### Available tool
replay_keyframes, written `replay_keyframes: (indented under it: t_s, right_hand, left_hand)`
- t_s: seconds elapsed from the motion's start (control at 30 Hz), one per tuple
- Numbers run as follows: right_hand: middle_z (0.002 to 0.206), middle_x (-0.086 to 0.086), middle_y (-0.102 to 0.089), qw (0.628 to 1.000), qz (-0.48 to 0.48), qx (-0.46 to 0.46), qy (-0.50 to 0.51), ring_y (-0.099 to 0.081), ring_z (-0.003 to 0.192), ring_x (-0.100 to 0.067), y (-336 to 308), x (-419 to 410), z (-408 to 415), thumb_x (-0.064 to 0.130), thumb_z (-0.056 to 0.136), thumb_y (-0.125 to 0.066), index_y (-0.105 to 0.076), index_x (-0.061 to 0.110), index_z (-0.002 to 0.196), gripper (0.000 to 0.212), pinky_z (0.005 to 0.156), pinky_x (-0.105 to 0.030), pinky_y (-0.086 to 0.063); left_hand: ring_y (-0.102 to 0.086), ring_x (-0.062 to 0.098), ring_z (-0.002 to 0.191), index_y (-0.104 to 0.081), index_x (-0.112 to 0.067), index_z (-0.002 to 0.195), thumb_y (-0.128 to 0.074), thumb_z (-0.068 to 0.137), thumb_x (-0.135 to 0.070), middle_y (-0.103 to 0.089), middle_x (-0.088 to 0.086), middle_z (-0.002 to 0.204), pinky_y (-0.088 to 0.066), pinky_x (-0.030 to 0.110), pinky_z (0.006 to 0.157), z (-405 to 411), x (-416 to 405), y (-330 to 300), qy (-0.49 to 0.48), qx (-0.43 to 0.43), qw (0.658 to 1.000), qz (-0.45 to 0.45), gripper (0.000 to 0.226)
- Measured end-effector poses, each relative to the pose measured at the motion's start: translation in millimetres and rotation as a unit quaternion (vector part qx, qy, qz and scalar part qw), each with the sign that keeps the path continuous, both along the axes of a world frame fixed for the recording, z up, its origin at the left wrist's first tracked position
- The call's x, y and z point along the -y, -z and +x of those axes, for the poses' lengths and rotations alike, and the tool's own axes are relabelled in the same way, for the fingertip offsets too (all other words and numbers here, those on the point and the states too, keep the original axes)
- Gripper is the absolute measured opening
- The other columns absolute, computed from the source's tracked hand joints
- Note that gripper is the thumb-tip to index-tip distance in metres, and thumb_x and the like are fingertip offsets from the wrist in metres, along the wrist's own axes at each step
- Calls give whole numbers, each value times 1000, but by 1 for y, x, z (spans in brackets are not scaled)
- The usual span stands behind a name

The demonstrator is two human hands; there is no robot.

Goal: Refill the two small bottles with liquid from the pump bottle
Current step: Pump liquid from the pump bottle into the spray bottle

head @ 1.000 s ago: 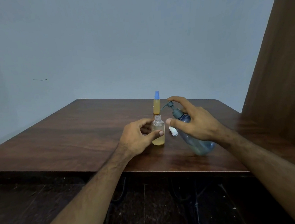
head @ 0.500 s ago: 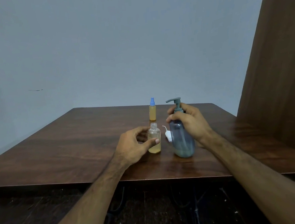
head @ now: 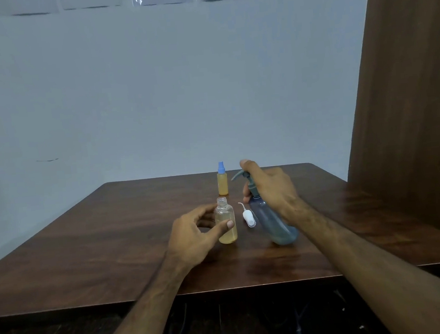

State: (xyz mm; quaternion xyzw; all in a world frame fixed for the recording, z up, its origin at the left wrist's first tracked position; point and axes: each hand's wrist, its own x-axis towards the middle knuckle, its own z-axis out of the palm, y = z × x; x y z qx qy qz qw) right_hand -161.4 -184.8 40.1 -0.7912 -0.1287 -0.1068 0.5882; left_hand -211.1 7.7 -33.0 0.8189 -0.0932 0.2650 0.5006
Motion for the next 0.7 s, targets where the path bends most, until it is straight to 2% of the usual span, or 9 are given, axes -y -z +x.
replay_keyframes:
  t_s: [0.13, 0.27, 0.33, 0.5, 0.7]
  right_hand:
    - [65, -4, -79, 1000, -24, -1, -1, -78, 67, -16, -3, -4, -2, 74, 77, -51, -79, 13, 61, 68, 87, -41, -65]
    - [65, 1, -79, 996, -91, 10, 3, -77, 70, -13, -3, -12, -1, 74, 83, -49, -78, 18, 59, 67, 91, -44, -62]
    - [66, 4, -79, 993, -120, 15, 4, -76, 72, -11, -3, -16, -1, 72, 84, -46, -77, 21, 59, 65, 93, -44, -61]
    - [65, 8, -79, 989, -144, 22, 9, -74, 72, -8, -2, -20, 1, 69, 84, -44, -77, 23, 57, 63, 93, -44, -60]
    - [64, 10, -78, 988, -151, 24, 24, -75, 69, -9, 1, -24, 3, 70, 80, -42, -78, 27, 59, 60, 89, -43, -61]
  left_hand:
    - [-71, 2, 83, -72, -37, 109, -88, 74, -37, -75, -21, 89, -53, 10, 74, 1, 2, -1, -1, 39, 999, -23, 38]
    - [-71, 3, 82, -74, -27, 114, -88, 74, -36, -76, -15, 90, -53, 11, 74, 0, 1, -1, -9, 61, 998, -27, 43]
    - [-71, 4, 82, -74, -29, 113, -88, 74, -36, -76, -14, 90, -53, 10, 74, 0, 1, -2, -7, 67, 997, -26, 42]
    - [-71, 4, 81, -72, -33, 111, -88, 73, -37, -76, -13, 89, -54, 12, 74, -2, 1, -3, -8, 76, 997, -25, 41]
    - [-71, 5, 80, -74, -29, 112, -89, 74, -33, -76, -13, 89, -54, 12, 74, -2, 2, -3, -6, 87, 996, -30, 41]
